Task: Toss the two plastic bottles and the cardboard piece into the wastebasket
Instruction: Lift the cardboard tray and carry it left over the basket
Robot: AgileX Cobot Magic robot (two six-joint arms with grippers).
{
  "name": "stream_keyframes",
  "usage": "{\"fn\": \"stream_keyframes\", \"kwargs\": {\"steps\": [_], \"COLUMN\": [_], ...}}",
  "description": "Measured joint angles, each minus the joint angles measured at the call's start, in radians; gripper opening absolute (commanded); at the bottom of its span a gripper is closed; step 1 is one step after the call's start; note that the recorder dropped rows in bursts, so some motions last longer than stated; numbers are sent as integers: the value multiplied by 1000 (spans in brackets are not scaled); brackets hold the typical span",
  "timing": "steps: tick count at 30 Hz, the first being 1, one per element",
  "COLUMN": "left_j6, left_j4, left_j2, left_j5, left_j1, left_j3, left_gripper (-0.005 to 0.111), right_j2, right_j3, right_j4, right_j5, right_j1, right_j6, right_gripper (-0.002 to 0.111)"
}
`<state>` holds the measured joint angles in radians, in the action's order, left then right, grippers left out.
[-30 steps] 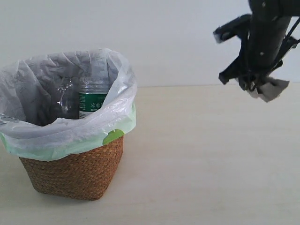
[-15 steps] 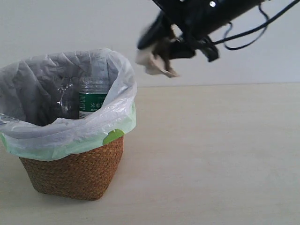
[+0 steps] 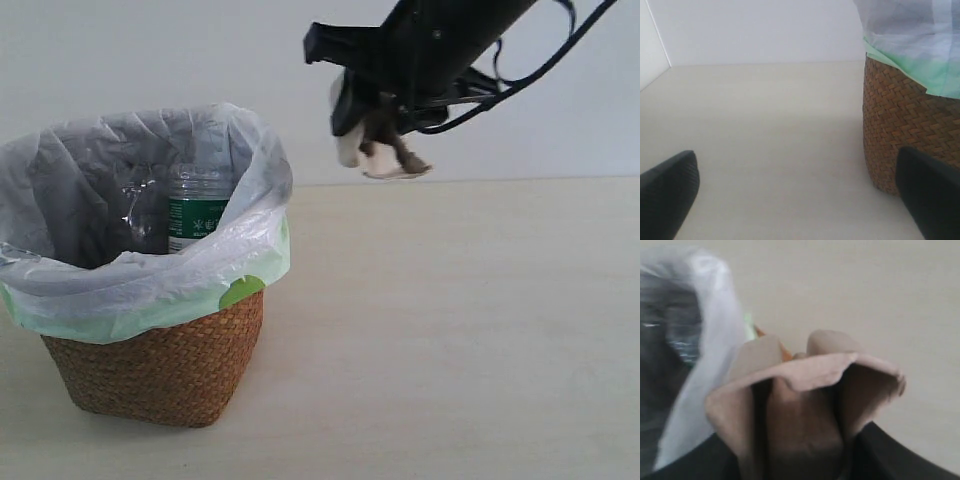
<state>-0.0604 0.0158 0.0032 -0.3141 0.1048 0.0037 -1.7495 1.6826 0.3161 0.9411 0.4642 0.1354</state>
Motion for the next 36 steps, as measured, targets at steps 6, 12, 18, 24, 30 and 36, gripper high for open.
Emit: {"fn": "stream_keyframes", "kwargs": {"steps": [6,12,18,24,30,36], "left_j6": [0,0,0,0,0,0], "left_j4": [0,0,0,0,0,0], "left_j2": [0,0,0,0,0,0], "left_j5": [0,0,0,0,0,0], "left_j1": [0,0,0,0,0,0], "left_j3": [0,0,0,0,0,0], "left_gripper": [108,108,108,108,108,108], "right_j2": [102,129,94,76,76,76], "right_j3": [0,0,0,0,2,2], "right_j4": [-476,-703,-208,731,1017,668], "right_j5": [70,225,173,39,-16,-44], "right_j1": [-10,-15,-15,-5,24,24], "right_j6": [241,403,271,-210,-433,-345], "right_gripper": [0,0,0,0,0,0]}}
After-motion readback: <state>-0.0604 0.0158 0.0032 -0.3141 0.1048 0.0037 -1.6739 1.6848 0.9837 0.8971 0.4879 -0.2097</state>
